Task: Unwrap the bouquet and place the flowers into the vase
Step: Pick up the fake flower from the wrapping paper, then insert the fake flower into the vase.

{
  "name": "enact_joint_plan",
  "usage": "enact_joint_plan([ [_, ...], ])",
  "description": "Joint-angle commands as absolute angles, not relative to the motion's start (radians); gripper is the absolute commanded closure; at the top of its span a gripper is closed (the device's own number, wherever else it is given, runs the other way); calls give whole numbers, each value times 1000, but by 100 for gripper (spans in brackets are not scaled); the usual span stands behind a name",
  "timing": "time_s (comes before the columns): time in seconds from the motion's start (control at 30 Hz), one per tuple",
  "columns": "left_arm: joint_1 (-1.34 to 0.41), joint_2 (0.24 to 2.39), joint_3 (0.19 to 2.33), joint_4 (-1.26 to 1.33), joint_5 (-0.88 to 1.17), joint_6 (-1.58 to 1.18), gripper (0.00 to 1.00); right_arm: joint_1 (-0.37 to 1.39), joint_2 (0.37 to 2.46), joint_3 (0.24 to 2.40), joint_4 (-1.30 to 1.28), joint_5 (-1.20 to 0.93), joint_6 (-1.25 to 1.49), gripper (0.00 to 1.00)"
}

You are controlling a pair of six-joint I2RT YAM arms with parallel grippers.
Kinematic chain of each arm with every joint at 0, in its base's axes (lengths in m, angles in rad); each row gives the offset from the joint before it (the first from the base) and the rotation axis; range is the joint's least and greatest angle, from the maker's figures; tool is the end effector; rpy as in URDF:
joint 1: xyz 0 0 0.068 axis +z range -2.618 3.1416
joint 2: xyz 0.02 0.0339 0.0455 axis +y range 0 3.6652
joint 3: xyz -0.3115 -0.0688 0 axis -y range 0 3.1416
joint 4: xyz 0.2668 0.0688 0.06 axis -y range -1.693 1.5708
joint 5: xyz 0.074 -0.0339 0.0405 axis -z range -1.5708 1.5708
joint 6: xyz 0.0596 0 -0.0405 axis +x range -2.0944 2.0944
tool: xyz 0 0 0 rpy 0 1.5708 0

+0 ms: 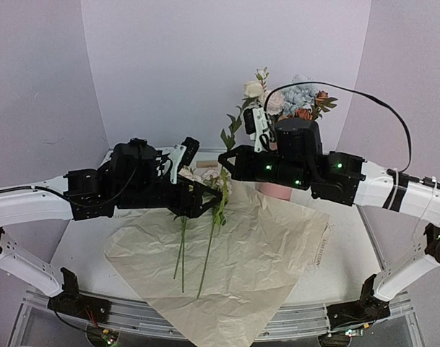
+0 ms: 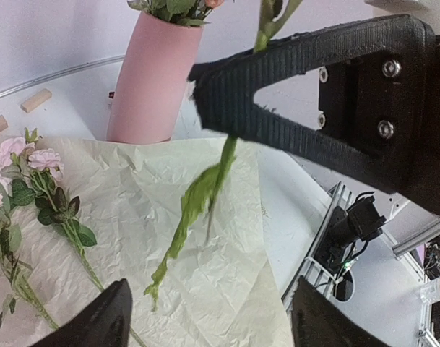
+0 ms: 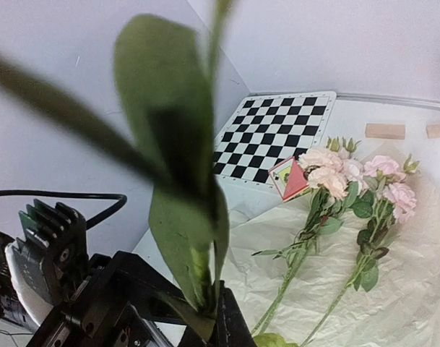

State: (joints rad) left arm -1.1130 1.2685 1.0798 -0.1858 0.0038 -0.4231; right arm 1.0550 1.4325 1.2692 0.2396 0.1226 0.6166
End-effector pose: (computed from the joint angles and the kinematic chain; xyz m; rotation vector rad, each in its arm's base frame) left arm 0.1434 -0.2916 0.3709 0.7082 1.9629 -0.9907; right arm 0.1952 0.3294 0.4480 -0.2483 1.6096 1.2343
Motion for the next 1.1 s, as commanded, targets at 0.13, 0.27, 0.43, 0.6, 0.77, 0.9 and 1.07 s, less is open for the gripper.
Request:
enact_joint_plan([
  [0.13,-1117,1092,1000,-176,-56,-451,3,1057,1338,1523,146,326,376,100],
  [0.27,-1117,1061,972,-176,-75,-468,3,1048,1366,1669,88,437,267,100],
  [0.43,-1117,1060,963,-176,-63,-483,3,993,1403,1810,80,469,161,100],
  [0.6,-1117,1069,968,-176,-58,-488,3,896,1445,1916,79,390,157,100],
  [0.77,-1117,1098,984,-176,-48,-493,3,784,1510,2006,66,326,193,100],
  [0.9,-1117,1113,990,-176,-39,-496,4,721,1567,2076,46,321,200,100],
  [1.07,-1117,1115,985,-176,-39,-505,4,664,1611,2113,22,355,232,100],
])
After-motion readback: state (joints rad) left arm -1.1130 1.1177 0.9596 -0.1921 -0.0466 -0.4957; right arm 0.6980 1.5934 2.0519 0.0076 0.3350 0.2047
